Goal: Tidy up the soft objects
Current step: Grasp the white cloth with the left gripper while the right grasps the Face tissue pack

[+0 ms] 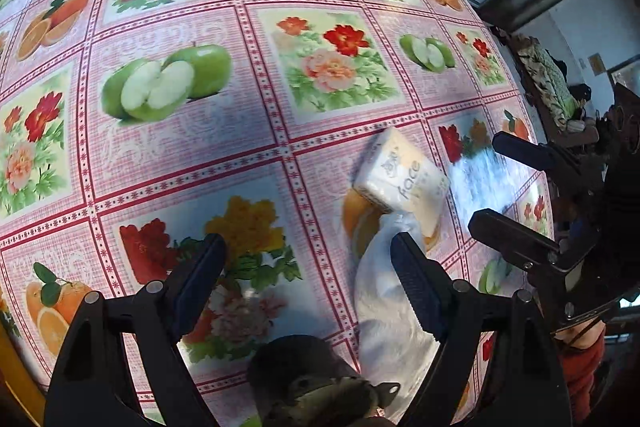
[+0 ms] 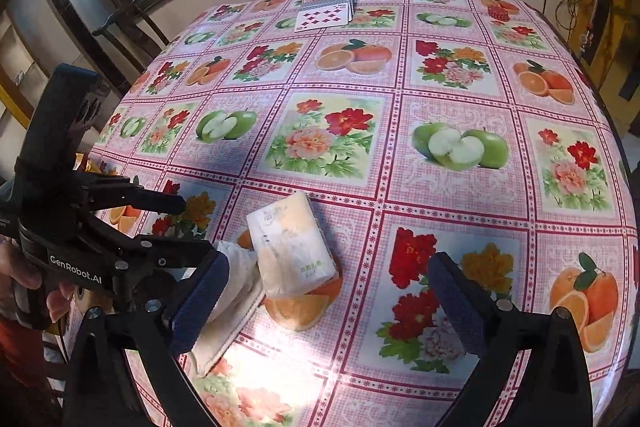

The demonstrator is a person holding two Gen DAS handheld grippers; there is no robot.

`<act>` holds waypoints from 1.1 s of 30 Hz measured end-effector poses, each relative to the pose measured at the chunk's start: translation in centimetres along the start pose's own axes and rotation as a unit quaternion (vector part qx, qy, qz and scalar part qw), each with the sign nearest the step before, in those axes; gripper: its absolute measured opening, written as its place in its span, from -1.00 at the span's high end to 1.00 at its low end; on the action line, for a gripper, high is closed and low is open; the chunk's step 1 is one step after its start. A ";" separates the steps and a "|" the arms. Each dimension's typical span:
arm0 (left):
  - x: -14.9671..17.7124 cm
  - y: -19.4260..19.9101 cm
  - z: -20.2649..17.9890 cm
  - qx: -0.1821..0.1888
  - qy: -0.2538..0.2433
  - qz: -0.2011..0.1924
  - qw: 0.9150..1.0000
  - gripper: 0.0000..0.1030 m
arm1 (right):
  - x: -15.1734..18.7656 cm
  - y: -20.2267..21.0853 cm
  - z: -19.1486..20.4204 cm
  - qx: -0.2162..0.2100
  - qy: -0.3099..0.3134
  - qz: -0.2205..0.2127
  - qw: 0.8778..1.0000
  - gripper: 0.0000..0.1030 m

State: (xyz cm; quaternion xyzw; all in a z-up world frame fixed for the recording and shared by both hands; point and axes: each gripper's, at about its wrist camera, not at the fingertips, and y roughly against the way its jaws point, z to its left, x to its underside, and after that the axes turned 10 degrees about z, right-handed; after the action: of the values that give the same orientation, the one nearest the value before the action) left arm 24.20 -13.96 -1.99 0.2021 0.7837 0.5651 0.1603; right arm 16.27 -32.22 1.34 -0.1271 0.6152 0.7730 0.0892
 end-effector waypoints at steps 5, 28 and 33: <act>1.2 1.1 -1.2 -0.026 -0.007 -0.005 1.000 -0.64 | 0.1 -0.2 -0.4 0.018 -0.005 0.001 1.000 -0.96; 0.3 -2.6 -7.2 -0.081 -0.045 0.062 0.994 -0.68 | 1.6 1.3 -3.7 -0.033 -0.070 -0.020 0.997 -0.96; 0.2 -4.3 -8.9 -0.115 -0.063 0.075 0.989 -0.57 | 2.3 1.6 -4.9 -0.039 -0.083 -0.023 0.996 -0.96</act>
State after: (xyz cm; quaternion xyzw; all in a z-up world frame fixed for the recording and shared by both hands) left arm 19.16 -22.38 -3.30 0.2756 0.6844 0.6480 0.1892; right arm 14.06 -37.35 1.07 -0.0799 0.5720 0.8019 0.1530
